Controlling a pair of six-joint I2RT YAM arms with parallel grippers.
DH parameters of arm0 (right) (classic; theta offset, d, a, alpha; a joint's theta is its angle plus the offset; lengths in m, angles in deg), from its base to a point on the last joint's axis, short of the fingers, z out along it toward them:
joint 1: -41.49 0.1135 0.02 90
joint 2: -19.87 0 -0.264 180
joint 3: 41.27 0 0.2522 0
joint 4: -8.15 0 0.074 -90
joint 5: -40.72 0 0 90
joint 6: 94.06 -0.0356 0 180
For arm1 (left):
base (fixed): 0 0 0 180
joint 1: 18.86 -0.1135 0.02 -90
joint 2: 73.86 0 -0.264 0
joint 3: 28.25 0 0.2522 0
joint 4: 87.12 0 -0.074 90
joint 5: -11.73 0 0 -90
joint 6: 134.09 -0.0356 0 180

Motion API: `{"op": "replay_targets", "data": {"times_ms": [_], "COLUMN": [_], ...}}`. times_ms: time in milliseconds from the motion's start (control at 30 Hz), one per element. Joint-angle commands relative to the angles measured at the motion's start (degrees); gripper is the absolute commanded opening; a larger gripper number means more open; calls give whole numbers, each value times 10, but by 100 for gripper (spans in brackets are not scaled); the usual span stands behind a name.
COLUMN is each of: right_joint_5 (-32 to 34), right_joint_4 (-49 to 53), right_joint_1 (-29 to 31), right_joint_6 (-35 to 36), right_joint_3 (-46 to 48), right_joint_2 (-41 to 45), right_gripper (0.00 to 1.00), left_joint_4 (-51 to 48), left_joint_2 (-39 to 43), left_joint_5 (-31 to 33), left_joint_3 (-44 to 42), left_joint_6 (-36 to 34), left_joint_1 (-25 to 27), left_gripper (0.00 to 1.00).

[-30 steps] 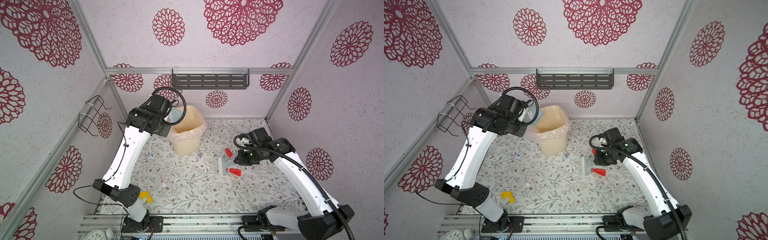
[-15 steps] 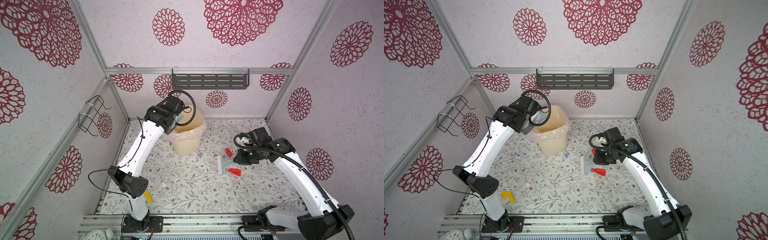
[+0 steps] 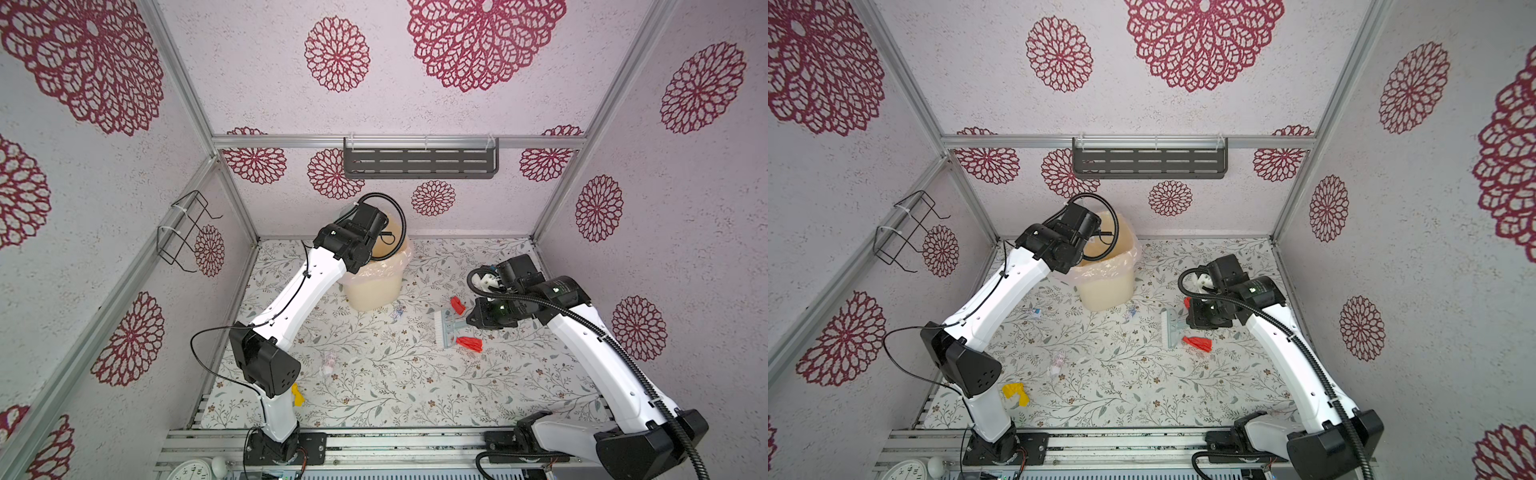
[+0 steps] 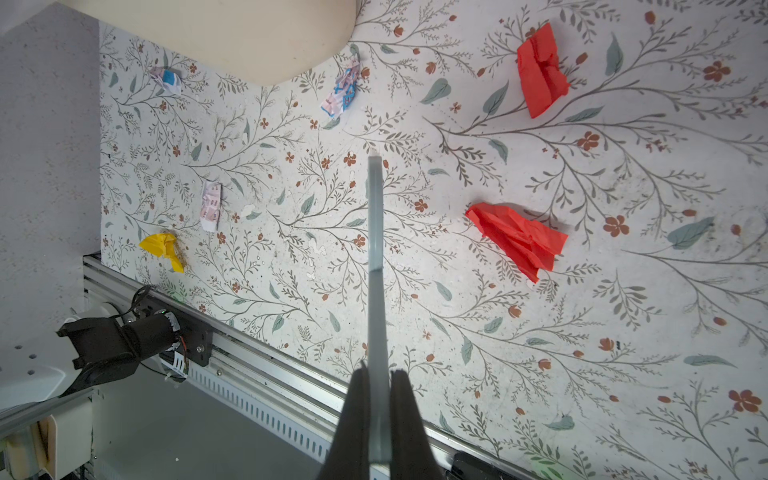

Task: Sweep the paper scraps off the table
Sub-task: 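Tilt the dustpan over the trash bin with the left gripper, then lower the dustpan beside the red scrap with the left while the right approaches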

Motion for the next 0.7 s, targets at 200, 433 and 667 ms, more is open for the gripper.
{"op": "replay_targets", "data": {"times_ms": [200,433,667], "right_joint_5": [3,31,157], "right_joint_4": [-8,2,35], "right_joint_1": [-4,-4,-9], "right_joint_6": [6,13,26], "right_joint_3": [2,-11,-33], "right_joint_2": [11,8,1], "right_gripper": [0,0,0], "left_joint_4": [58,0,-64], "left_joint_2": [22,30,60], "left_joint_5": [46,-11,-125], "left_joint_3": [-29,16,40], "left_joint_6": [-49,37,160], "left_joint_1": [9,11,41], "left_gripper": [0,0,0]}}
